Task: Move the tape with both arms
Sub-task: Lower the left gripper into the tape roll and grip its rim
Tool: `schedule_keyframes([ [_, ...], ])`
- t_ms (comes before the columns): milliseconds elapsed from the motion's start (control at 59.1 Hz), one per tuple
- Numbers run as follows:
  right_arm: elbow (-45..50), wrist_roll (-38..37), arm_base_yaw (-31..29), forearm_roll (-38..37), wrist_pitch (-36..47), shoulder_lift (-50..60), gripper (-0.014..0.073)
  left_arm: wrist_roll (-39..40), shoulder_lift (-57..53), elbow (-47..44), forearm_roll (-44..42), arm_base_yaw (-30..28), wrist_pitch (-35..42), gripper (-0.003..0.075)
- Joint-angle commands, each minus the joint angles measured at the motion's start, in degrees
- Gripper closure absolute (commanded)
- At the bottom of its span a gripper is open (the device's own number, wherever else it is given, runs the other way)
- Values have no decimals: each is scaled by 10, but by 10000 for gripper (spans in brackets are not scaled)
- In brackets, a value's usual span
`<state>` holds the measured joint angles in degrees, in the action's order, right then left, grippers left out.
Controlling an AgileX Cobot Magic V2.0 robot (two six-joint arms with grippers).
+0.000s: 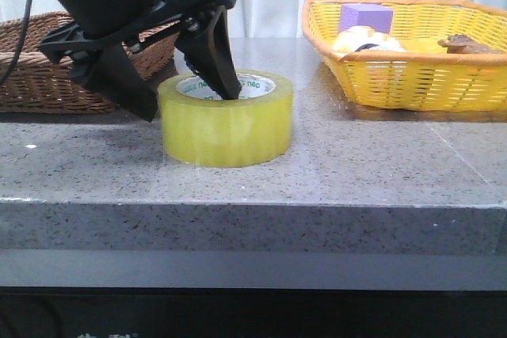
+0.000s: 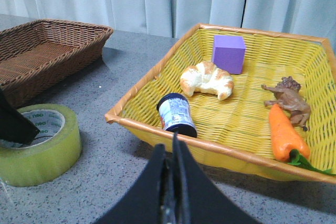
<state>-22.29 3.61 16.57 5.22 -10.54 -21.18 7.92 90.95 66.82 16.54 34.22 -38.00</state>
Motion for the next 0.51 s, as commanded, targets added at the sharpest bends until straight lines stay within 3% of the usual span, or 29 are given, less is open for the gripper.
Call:
schedule_keyframes([
  [0, -16, 5, -2, -5, 50, -1, 621, 7, -19, 20, 15, 4, 37, 160],
  [287, -16, 5, -2, -5, 50, -1, 621, 7, -18, 20, 15, 4, 54, 419],
  [490, -16, 5, -2, -5, 50, -1, 621, 7, -18, 20, 15, 4, 53, 545],
])
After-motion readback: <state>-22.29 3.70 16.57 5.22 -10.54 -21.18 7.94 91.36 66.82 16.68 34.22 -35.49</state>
